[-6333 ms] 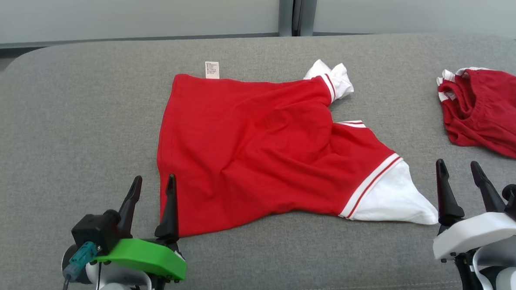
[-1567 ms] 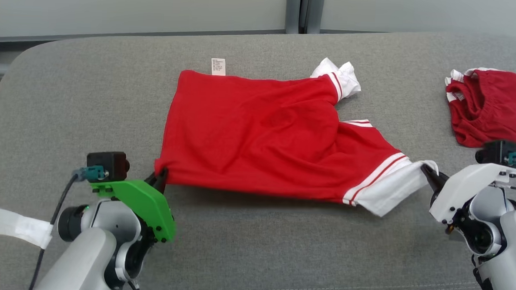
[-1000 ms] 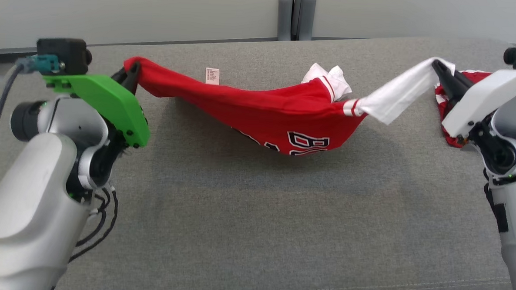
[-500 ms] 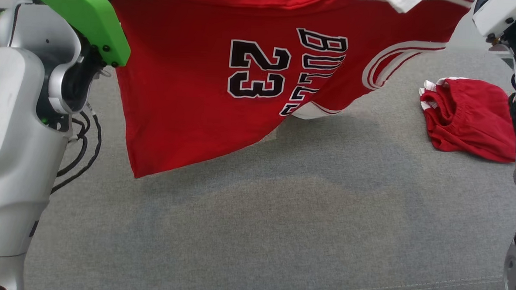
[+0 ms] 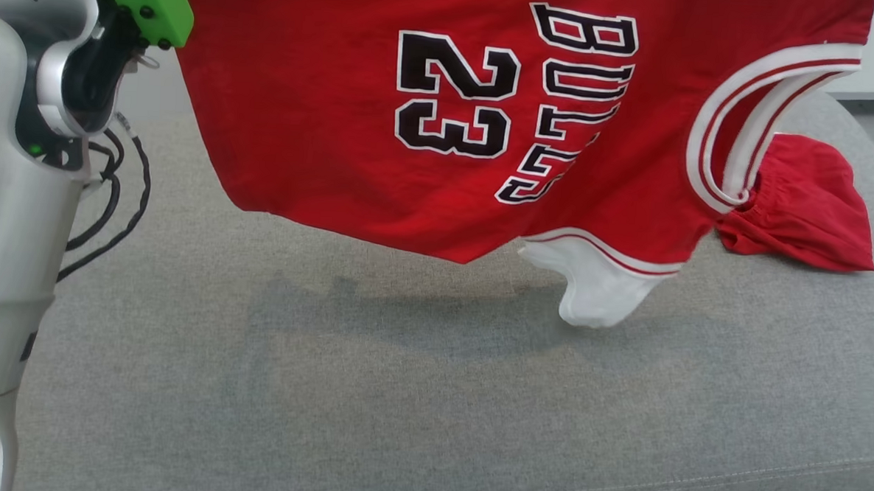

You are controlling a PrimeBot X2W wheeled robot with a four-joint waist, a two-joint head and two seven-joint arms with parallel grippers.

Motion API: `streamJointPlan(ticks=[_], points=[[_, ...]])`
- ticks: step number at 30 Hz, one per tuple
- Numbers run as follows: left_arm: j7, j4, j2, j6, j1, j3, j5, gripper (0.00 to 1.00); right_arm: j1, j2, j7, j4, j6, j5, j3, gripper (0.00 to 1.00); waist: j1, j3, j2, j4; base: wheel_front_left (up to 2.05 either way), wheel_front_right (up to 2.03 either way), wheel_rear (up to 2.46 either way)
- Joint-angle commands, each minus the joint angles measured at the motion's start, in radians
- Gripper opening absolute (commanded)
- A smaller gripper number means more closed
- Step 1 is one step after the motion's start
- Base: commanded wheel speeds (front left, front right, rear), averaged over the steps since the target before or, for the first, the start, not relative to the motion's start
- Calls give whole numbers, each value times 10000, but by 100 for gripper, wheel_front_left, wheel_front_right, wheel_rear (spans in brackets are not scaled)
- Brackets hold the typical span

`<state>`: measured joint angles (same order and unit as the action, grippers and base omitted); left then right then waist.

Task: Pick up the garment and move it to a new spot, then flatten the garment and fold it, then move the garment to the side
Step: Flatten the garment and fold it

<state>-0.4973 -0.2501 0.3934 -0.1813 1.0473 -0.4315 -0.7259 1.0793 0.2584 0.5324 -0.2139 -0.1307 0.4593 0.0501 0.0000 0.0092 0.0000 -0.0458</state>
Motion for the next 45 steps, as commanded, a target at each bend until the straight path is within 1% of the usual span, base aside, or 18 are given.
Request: streamJointPlan(ticks=[1, 7, 9, 12, 14, 17, 21, 24, 28, 31, 34, 38, 43, 44, 45], points=[[-26, -27, 79, -47, 209, -26, 120, 0, 161, -70, 69, 44, 1, -114, -1, 0, 0, 158, 0, -28, 0, 0, 0], [-229, -278, -112, -209, 902, -24, 157, 0, 967, -317, 369, -145, 1, -449, 76, 0, 0, 1049, 0, -13, 0, 0, 0], [-275, -424, -190, -235, 1227, -75, 235, 0, 1310, -427, 331, -314, 1, -634, 111, 0, 0, 1494, 0, 20, 0, 0, 0], [-174, -752, -311, -335, 1864, -61, 359, 0, 2044, -528, -57, -608, 1, -975, 77, 0, 0, 2326, 0, 58, 0, 0, 0], [161, -1008, -528, -495, 2419, 185, 357, 0, 2589, -637, -468, -924, 1, -1325, 0, 0, 0, 2931, 0, 48, 0, 0, 0], [863, -1544, -706, -607, 3157, 382, 588, 0, 3440, -805, -1249, -1545, 1, -1878, -86, 0, 0, 3667, 0, 11, 0, 0, 0], [2223, -2345, -953, -644, 4208, 541, 1009, 0, 4693, -1003, -2515, -2523, 1, -2762, -28, 0, 0, 4303, 0, -65, 0, 0, 0], [3473, -2888, -1135, -554, 4892, 658, 1290, 0, 5525, -1098, -3590, -3256, 2, -3418, 160, 0, 0, 4689, 0, -128, 0, 0, 0], [5214, -3667, -1269, -302, 5616, 767, 1570, 0, 6258, -1297, -4897, -4194, 2, -4072, 323, 0, 0, 5123, 0, -253, 0, 0, 0], [6039, -4307, -1410, -123, 5920, 857, 1621, 0, 6557, -1498, -5543, -4879, 2, -4236, 578, 0, 0, 5573, 0, -359, 0, 0, 0], [6424, -4973, -1414, 121, 5838, 866, 1515, 0, 6483, -1673, -5912, -5545, 1, -4094, 343, 0, 0, 6027, 0, -484, 0, 0, 0], [6769, -5679, -1275, 417, 5600, 971, 1336, 0, 6218, -1633, -6241, -6080, 2, -3565, -240, 0, 0, 6320, 0, -598, 0, 0, 0], [6753, -6316, -1136, 860, 5458, 976, 1165, 0, 5865, -1413, -6344, -6096, 2, -2759, -1175, 0, 0, 6364, 0, -699, 0, 0, 0], [6753, -6316, -1136, 860, 5458, 976, 1165, 0, 5865, -1413, -6344, -6096, 2, -2759, -1175, 0, 0, 6364, 0, -699, 0, 0, 0], [6688, -6414, -1119, 969, 5394, 961, 1114, 0, 5756, -1358, -6297, -6034, 2, -2517, -1354, 0, 0, 6356, 0, -700, 0, 0, 0]])
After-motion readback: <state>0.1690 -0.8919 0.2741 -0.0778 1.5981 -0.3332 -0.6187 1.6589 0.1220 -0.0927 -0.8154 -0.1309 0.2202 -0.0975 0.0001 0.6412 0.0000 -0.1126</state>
